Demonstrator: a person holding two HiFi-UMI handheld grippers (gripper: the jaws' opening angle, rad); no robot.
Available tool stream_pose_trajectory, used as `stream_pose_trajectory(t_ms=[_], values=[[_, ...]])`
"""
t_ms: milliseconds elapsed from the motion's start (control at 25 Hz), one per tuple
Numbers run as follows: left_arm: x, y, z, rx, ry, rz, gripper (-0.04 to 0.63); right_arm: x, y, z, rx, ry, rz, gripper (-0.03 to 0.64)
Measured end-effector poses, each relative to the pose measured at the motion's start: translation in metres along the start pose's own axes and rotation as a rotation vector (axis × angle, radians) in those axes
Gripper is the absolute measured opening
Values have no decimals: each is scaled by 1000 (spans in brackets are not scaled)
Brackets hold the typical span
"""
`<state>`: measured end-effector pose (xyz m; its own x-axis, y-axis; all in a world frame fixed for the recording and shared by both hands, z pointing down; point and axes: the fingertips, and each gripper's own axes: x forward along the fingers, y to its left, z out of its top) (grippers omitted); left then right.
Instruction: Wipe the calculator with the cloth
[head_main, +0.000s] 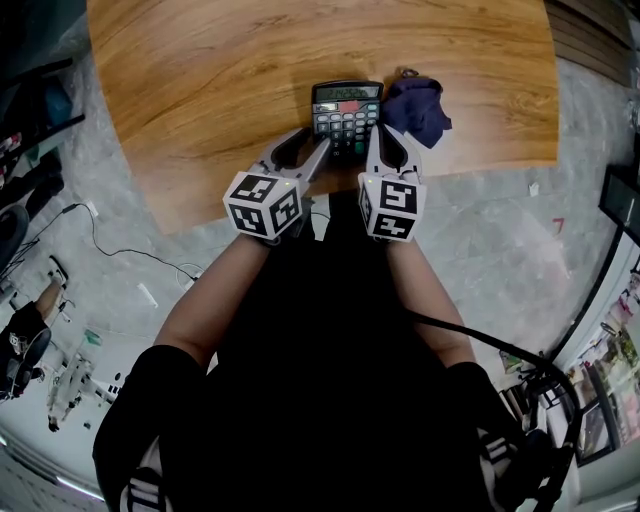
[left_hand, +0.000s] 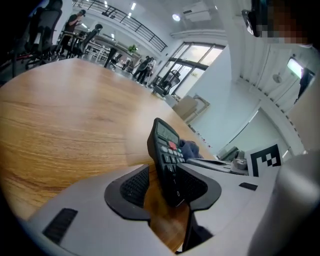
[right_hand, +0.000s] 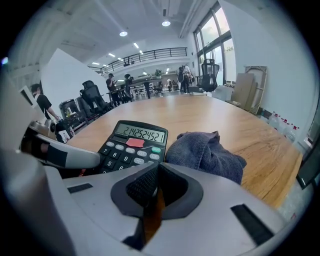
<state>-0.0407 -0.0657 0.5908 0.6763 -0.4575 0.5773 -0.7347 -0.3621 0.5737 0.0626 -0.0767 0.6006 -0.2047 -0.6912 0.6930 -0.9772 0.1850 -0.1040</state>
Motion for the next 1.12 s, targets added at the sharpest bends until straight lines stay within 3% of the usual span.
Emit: stream_pose_trajectory(t_ms=[160,320,480,880,1120], values=[[4,-10,-2,-75,12,-88,160,2,-10,-5,34,14,-25,15],[9,-13,-6,-123,34,-108,169,5,-31,-12,76,55,-53,15],[8,-13,-5,-114,27,-121,118,6,-33,-10,70,54,-57,15],[7,-22,5,-131,-45,-160,86,1,-31,-5,82,17,-53,15],[2,-25,17,-168,-104,-204,74,-14,-29,19,0,-54,-66,17]])
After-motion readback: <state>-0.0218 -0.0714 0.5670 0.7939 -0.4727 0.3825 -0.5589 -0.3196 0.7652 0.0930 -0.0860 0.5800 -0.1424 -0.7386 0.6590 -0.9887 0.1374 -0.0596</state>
